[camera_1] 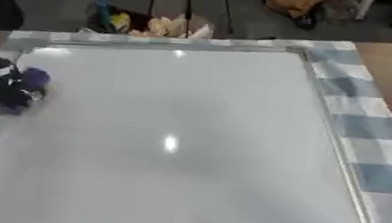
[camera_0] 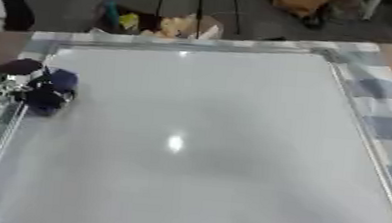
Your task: Wipe the whiteboard clean with a brush.
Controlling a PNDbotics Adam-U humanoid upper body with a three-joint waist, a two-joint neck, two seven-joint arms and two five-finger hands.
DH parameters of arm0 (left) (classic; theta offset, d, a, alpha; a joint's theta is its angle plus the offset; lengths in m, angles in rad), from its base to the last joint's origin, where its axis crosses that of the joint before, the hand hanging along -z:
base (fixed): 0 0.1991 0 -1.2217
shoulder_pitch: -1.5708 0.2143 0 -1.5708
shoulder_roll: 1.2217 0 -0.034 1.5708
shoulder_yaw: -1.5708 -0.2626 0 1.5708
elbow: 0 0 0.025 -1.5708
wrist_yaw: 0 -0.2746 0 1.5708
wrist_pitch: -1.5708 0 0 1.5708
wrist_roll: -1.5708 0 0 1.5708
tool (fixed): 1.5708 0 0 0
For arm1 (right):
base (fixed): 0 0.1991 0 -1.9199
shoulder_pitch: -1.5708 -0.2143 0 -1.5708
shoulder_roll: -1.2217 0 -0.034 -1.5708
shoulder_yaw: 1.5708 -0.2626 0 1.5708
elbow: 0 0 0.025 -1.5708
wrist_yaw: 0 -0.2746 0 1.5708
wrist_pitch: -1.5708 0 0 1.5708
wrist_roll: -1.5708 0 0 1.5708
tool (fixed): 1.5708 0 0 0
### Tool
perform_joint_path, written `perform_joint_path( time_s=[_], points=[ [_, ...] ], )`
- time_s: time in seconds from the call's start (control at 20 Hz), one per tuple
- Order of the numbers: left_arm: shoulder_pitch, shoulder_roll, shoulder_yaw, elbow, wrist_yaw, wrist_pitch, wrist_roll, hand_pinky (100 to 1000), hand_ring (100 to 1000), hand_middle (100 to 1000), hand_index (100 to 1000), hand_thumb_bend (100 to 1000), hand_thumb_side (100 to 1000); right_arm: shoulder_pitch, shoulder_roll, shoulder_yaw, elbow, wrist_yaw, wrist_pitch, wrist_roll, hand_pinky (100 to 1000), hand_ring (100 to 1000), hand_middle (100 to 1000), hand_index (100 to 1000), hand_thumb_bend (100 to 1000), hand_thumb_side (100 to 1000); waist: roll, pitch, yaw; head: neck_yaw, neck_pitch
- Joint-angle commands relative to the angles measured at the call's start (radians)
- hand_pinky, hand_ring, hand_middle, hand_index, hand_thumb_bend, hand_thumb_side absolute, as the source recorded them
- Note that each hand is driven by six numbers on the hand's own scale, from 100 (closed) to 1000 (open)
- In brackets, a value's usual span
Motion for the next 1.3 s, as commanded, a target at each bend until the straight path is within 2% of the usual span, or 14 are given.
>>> perform_joint_path(
  time_s=[0.05, 0.55, 1.3],
  points=[
    [-0.016, 0.015, 0.000, 0.004, -0.009, -0.005, -0.008, 373, 547, 523, 757, 160, 668, -0.009, -0.018, -0.008, -0.015, -0.005, 0.002, -0.006, 792, 817, 737, 784, 100, 889, -0.002, -0.024, -0.002, 0.005, -0.013],
    [-0.017, 0.009, -0.005, 0.002, 0.003, -0.021, -0.018, 368, 522, 480, 751, 141, 691, -0.007, -0.018, -0.010, -0.015, -0.004, 0.006, -0.013, 792, 817, 736, 784, 100, 884, 0.000, -0.024, -0.005, 0.008, -0.014],
    [-0.031, -0.016, -0.042, -0.007, -0.039, -0.067, -0.052, 371, 515, 468, 750, 151, 701, -0.005, -0.015, -0.011, -0.015, -0.006, 0.008, -0.020, 791, 817, 734, 784, 100, 878, 0.006, -0.024, -0.013, 0.019, -0.015]
  ],
)
